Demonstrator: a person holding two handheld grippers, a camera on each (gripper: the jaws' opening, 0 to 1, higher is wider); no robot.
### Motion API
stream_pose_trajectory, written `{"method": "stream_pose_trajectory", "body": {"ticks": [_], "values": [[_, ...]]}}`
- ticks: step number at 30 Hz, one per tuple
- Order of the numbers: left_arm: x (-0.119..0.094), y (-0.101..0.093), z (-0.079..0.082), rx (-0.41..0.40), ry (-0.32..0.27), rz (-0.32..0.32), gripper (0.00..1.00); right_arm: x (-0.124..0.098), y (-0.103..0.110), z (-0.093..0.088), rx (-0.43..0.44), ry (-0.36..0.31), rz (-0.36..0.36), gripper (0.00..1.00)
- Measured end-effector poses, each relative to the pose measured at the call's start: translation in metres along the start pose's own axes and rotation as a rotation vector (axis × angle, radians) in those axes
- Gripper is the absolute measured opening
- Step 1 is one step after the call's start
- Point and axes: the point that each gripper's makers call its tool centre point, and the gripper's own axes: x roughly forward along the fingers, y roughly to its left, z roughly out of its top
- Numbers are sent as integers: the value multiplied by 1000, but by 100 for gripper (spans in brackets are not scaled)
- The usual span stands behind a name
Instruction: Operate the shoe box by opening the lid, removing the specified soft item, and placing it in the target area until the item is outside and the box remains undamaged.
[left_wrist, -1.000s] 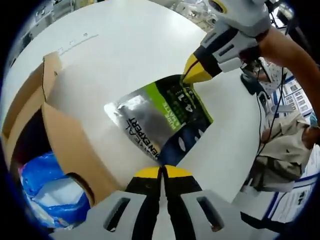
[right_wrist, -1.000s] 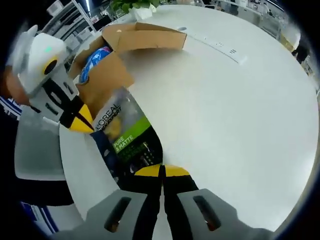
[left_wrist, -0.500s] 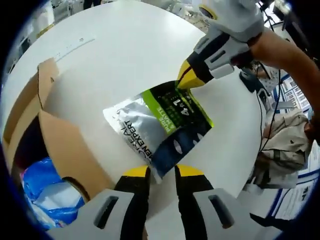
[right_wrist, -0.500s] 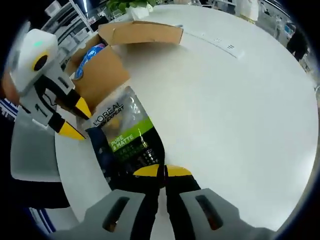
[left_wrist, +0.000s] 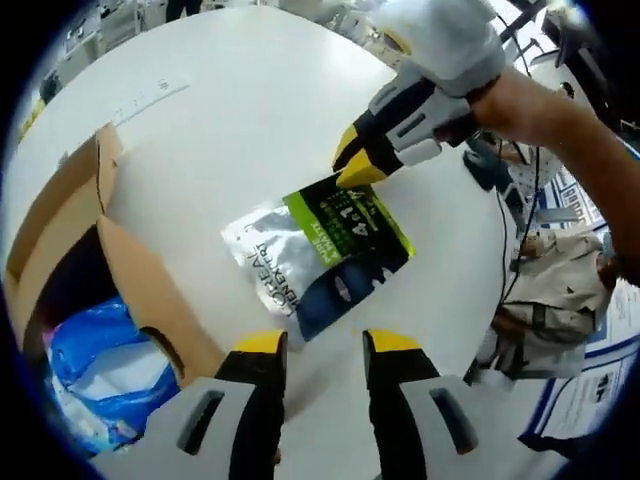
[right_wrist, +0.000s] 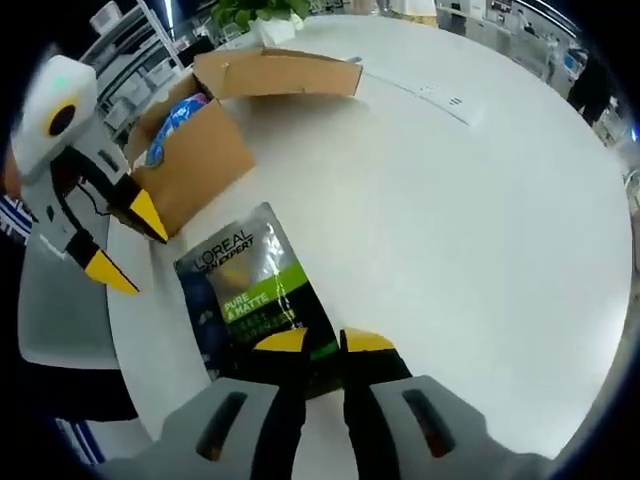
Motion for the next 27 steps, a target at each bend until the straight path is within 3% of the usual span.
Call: {"method": "stream_pose_trajectory", "body": {"ticks": [4,6,8,9,10,12,14,15,20,27], "values": [[-36,-22,14,19,-106,-78,24,-12,21,0,-32,-28,-7,11],[-60,-27,16,57,-161,-100,25,-3,38,-13,-126,15,-6,14],[-82,-22,6,57,-165,-90,24,6,40,-25,-224,71,-55,16],[-95,-18,7,72,-215,-88,24,10,47,-26,-197,59,-42,16],[-103,-12,1,60,-212,-78,24,10,48,-26,-190,56,-39,15],[-123,8,-3,69,-272,-53,24,4,54,-18,-170,15,-37,15],[-136,23,-17,66,-275,-12,23,-7,58,-9,-165,-20,-60,14],[-143,30,-20,83,-310,5,23,-11,60,-5,-159,-37,-68,14],[-167,84,-63,-39,-299,79,24,-28,86,25,-161,-106,-74,14],[-186,109,-76,-71,-336,101,24,-30,125,68,-204,-151,-82,14]]}}
